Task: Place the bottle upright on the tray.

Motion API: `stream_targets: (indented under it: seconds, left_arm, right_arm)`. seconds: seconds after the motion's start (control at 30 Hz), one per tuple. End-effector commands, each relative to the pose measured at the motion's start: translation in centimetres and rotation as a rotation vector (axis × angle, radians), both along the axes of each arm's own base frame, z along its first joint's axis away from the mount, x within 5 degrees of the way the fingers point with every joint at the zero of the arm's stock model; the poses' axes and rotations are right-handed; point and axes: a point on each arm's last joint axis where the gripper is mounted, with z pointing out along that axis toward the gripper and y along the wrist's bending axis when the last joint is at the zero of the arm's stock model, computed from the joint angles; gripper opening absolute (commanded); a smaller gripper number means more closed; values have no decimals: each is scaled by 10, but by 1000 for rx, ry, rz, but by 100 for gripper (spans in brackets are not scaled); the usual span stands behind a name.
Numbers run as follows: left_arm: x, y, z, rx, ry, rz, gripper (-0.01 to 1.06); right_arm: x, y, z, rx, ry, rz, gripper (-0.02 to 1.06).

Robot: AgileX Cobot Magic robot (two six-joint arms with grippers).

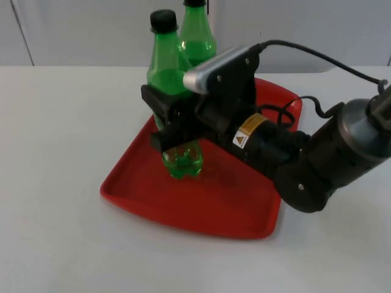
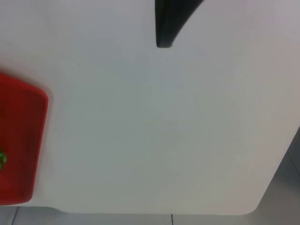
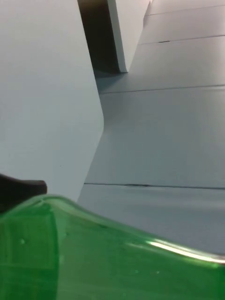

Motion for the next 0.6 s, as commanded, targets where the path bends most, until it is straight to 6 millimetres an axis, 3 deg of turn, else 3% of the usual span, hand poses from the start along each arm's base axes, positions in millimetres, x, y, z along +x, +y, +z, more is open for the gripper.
stream_targets:
  seconds: [0.0, 0.57]
  left_arm:
    - [0, -1, -1, -5, 3, -13, 105]
    - [0, -1, -1, -5, 3, -13, 105]
  right_arm:
    - [-1, 1, 2, 12, -32, 3, 0]
    - [-1, 1, 2, 6, -39, 4, 2]
